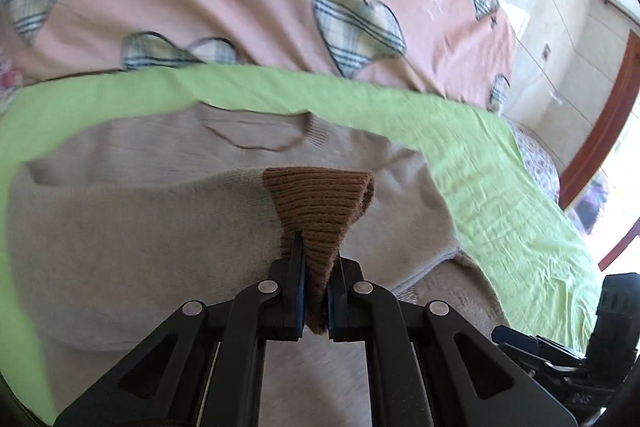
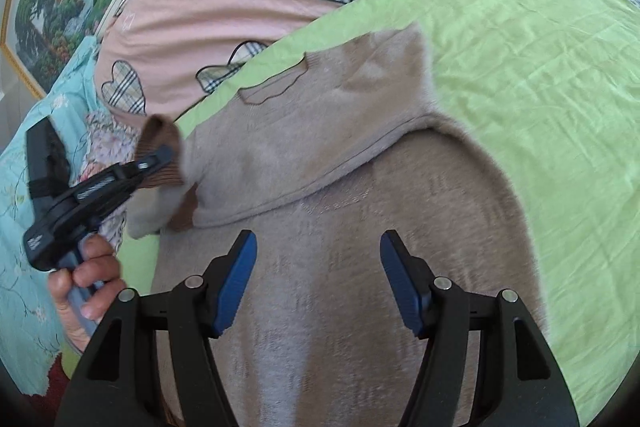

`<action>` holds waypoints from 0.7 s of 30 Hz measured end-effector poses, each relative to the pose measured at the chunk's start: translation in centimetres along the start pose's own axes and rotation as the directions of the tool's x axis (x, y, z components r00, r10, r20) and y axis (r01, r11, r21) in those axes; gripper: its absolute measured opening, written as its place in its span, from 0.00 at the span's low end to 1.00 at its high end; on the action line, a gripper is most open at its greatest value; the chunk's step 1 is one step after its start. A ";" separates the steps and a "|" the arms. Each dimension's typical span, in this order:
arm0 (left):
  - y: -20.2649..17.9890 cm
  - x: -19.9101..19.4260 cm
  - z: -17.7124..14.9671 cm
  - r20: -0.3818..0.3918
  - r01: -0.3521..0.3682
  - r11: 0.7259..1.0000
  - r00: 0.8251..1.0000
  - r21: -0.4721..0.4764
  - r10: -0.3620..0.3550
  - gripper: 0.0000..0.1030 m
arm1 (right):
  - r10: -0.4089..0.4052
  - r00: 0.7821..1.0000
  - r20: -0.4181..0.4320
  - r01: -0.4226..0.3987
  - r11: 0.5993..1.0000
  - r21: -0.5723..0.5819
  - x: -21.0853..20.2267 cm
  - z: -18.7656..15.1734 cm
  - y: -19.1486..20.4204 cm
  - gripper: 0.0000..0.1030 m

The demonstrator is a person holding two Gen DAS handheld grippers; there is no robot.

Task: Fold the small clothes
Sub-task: 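Fold the held cuff across the body with the left gripper and release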

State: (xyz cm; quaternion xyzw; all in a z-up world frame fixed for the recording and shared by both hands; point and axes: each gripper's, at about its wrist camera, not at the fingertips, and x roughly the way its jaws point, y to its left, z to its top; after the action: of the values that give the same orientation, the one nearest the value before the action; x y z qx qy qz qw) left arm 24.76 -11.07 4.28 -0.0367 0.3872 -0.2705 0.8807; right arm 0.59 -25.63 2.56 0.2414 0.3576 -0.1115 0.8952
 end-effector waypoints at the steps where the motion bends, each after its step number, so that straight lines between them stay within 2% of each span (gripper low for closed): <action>1: -0.9 1.4 0.0 -0.016 0.004 1.000 1.000 0.018 -0.004 0.06 | -0.007 1.000 0.005 0.007 1.000 0.009 -0.1 0.1 -0.3 0.63; 5: -2.7 6.3 -1.1 -0.108 0.006 0.998 0.994 0.065 0.001 0.12 | -0.025 0.999 0.020 0.023 0.998 0.057 -0.3 0.6 -2.1 0.63; 6: -2.7 6.8 -1.2 -0.131 0.015 0.998 0.991 0.060 -0.007 0.16 | -0.028 0.999 0.020 0.026 0.998 0.062 -0.3 0.7 -2.3 0.63; 8: -2.0 6.5 -2.0 -0.147 0.039 0.998 0.989 0.041 -0.033 0.17 | -0.027 0.999 0.021 0.025 0.997 0.069 -0.2 1.0 -2.6 0.63; 9: -1.6 5.9 -2.2 -0.141 0.043 0.998 0.989 0.037 -0.037 0.22 | -0.023 1.000 0.022 0.022 0.998 0.067 -0.1 1.1 -2.6 0.63; 10: -1.1 4.9 -2.6 -0.136 0.043 0.998 0.990 0.036 -0.037 0.37 | -0.020 1.000 0.022 0.019 0.998 0.063 0.0 1.3 -2.5 0.63; 12: 0.2 2.4 -3.5 -0.100 0.019 0.999 0.995 0.040 -0.015 0.53 | -0.010 1.000 0.019 0.009 0.998 0.059 0.6 1.6 -2.2 0.63; 15: 3.0 -1.6 -5.1 -0.060 -0.054 0.998 0.997 0.043 0.057 0.54 | 0.027 1.000 0.006 -0.027 0.999 0.039 2.1 2.4 -0.8 0.63; 17: 6.0 -3.9 -6.4 -0.043 -0.139 0.990 0.989 0.006 0.139 0.55 | 0.056 0.998 -0.005 -0.056 0.998 0.017 3.5 3.2 0.5 0.63; 19: 9.4 -5.3 -7.3 -0.044 -0.238 0.970 0.971 -0.053 0.235 0.55 | 0.081 0.997 -0.018 -0.081 0.997 -0.008 5.2 4.1 1.9 0.63; 21: 13.6 -6.3 -8.0 -0.054 -0.332 0.934 0.943 -0.131 0.328 0.55 | 0.079 0.997 -0.021 -0.079 0.997 -0.026 6.8 4.9 2.9 0.63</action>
State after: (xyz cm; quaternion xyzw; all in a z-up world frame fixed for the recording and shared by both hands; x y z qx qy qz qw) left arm 21.75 4.81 -0.87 -0.0281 0.4194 -0.0918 0.9027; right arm 9.41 -25.81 1.95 0.2445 0.3581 -0.0689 0.8985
